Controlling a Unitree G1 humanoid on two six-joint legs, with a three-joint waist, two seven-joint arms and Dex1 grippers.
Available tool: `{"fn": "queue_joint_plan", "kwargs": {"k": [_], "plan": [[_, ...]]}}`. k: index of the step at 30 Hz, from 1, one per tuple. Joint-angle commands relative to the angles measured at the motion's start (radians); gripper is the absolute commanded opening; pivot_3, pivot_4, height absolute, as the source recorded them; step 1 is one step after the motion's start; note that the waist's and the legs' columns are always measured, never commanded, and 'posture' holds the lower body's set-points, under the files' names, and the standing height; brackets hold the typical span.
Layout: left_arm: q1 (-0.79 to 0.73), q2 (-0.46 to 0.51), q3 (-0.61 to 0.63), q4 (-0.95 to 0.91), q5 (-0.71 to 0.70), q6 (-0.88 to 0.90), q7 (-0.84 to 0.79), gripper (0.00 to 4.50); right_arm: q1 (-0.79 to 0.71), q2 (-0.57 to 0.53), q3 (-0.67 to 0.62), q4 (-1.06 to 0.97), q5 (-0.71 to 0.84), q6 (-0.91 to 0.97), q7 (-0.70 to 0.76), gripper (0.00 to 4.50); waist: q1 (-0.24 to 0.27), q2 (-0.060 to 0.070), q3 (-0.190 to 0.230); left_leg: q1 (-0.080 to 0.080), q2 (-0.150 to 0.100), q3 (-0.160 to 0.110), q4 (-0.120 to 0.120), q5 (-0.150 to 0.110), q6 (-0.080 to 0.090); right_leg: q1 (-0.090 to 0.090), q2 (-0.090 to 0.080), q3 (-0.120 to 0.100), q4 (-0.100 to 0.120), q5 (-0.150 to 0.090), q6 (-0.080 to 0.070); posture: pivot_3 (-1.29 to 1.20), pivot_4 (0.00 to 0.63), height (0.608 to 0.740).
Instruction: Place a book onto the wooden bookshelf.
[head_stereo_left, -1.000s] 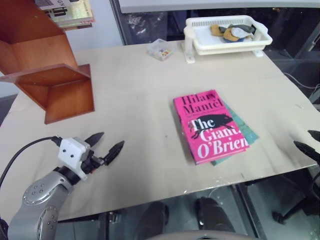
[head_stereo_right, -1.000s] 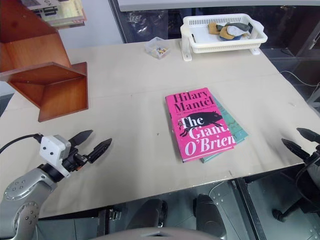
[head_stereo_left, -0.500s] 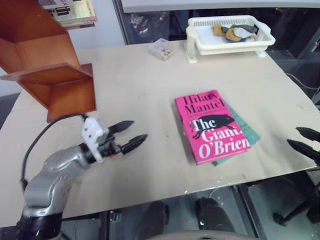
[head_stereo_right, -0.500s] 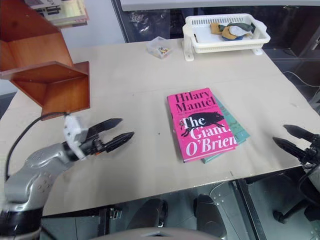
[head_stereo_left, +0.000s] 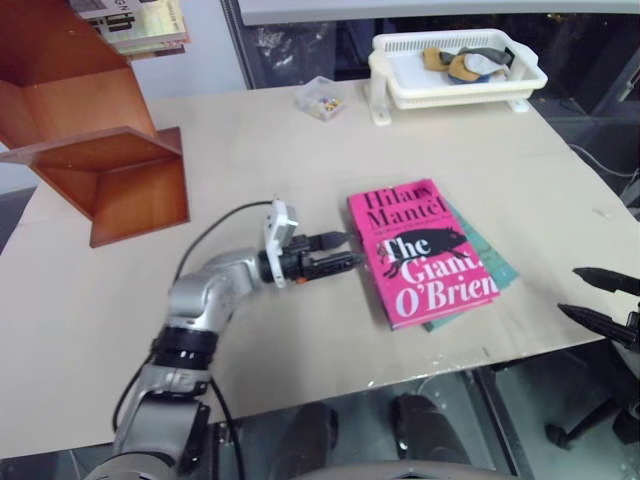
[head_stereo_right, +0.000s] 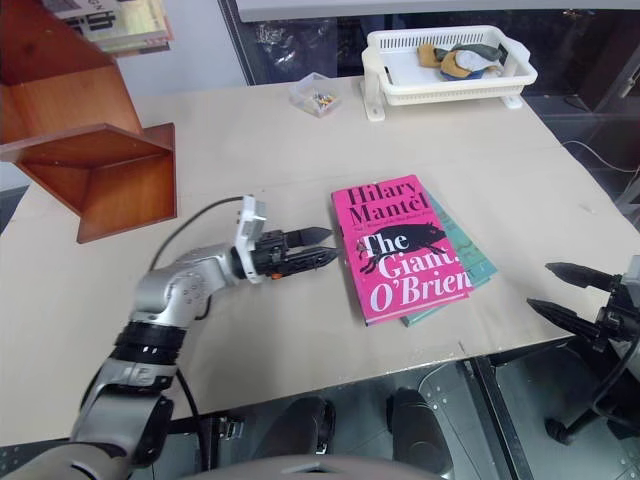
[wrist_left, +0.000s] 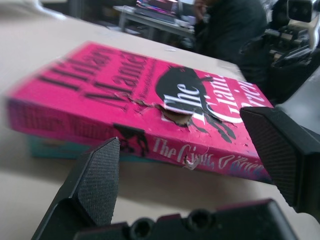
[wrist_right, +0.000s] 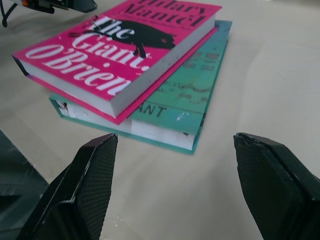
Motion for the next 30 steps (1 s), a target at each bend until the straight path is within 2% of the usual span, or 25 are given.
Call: {"fn": "queue_joint_plan", "kwargs": {"k": [1,7,13,24,27,30], "plan": [[-0.064,-0.046,0.064,0.097,-0.061,0.108,0.041,4.44,0.012,0.004,-0.047,-0.034,0.001,-0.029,-0.015,3.82,0.000,-0.001,0.000,0.000,0.000,-0.001,0.000,0.000,0.000,0.000,0.000,0.000,0.000,0.000,0.000,0.00,0.150,0.740],[-0.102,-0.097,0.113,0.214,-0.093,0.271,0.081,4.44,0.054,0.014,-0.077,-0.083,0.011,-0.030,-0.034,3.82,0.000,0.000,0.000,0.000,0.000,-0.002,0.000,0.000,0.000,0.000,0.000,0.000,0.000,0.000,0.000,0.00,0.150,0.740],[-0.134,-0.158,0.225,0.282,-0.160,0.424,0.166,4.44,0.065,0.011,-0.090,-0.111,0.020,-0.023,-0.047,3.82,0.001,0.000,0.000,0.000,0.000,-0.003,0.000,0.000,0.000,0.000,-0.001,-0.001,0.001,0.000,0.000,0.00,0.150,0.740],[-0.210,-0.292,0.359,0.394,-0.204,0.523,0.295,4.44,0.044,0.001,-0.087,-0.098,0.009,-0.029,-0.050,3.82,0.010,-0.001,0.000,0.000,-0.002,-0.003,0.000,0.001,-0.003,0.000,-0.001,-0.001,0.001,0.000,0.000,0.00,0.150,0.740],[-0.214,-0.292,0.389,0.407,-0.209,0.544,0.320,3.75,0.045,0.002,-0.088,-0.098,0.007,-0.031,-0.052,3.82,0.010,-0.001,0.000,0.000,-0.002,-0.003,0.000,0.002,-0.004,0.000,-0.001,-0.001,0.001,0.000,0.000,0.00,0.150,0.740],[-0.199,-0.292,0.413,0.393,-0.231,0.594,0.330,2.36,0.049,0.005,-0.084,-0.100,0.001,-0.035,-0.055,3.82,0.009,-0.001,0.000,0.000,-0.002,-0.003,0.000,0.002,-0.004,0.000,-0.001,0.000,0.001,0.000,0.000,0.00,0.150,0.740]]}}
